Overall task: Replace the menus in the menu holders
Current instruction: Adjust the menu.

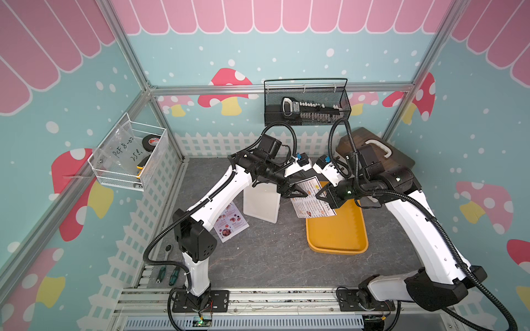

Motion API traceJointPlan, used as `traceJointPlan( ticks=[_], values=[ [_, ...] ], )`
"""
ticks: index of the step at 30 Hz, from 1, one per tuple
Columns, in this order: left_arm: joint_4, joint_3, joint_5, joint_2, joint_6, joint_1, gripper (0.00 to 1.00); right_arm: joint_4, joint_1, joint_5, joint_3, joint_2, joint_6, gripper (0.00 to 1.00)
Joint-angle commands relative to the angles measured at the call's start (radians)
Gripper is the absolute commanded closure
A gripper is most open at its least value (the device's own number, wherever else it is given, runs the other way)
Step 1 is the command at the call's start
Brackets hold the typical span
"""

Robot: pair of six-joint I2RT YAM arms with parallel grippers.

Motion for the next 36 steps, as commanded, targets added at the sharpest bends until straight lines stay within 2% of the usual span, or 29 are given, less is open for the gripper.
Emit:
traceJointPlan(
  ticks=[1, 7, 12, 14, 16, 20, 21, 23, 27, 31, 36],
  values=[
    [-0.033, 0.042, 0.069, 0.011, 0.041, 0.001, 0.25, -0.004, 0.006, 0.007, 0.022, -0.01, -0.038, 1.0],
    [-0.066, 0.059, 0.06, 0.021, 0.04, 0.002, 0.52, 0.001, 0.007, 0.047, 0.051, -0.001, -0.043, 1.0],
    [-0.07, 0.067, 0.055, 0.031, 0.022, 0.002, 0.68, 0.005, 0.006, 0.065, 0.065, 0.0, -0.048, 1.0],
    [-0.07, 0.072, 0.05, 0.033, 0.013, 0.003, 0.7, 0.003, 0.006, 0.078, 0.064, 0.002, -0.049, 1.0],
    [-0.07, 0.08, 0.04, 0.036, 0.003, 0.002, 0.77, 0.002, 0.006, 0.091, 0.063, 0.004, -0.052, 1.0],
    [-0.07, 0.09, 0.032, 0.039, -0.008, 0.002, 0.81, 0.008, 0.007, 0.107, 0.064, 0.01, -0.057, 1.0],
    [-0.07, 0.09, 0.026, 0.038, -0.009, 0.002, 0.81, 0.008, 0.006, 0.097, 0.064, 0.012, -0.061, 1.0],
    [-0.071, 0.092, 0.002, 0.037, -0.014, 0.003, 0.66, 0.007, 0.007, 0.081, 0.064, 0.014, -0.065, 1.0],
    [-0.07, 0.095, -0.034, 0.034, -0.012, 0.006, 0.51, 0.0, 0.007, 0.052, 0.047, 0.012, -0.077, 1.0],
    [-0.07, 0.089, -0.015, 0.031, 0.004, 0.008, 0.52, -0.001, 0.007, 0.058, 0.043, 0.015, -0.081, 1.0],
    [-0.07, 0.083, -0.001, 0.028, 0.009, 0.014, 0.61, -0.012, 0.007, 0.1, 0.05, 0.017, -0.077, 1.0]
  ],
)
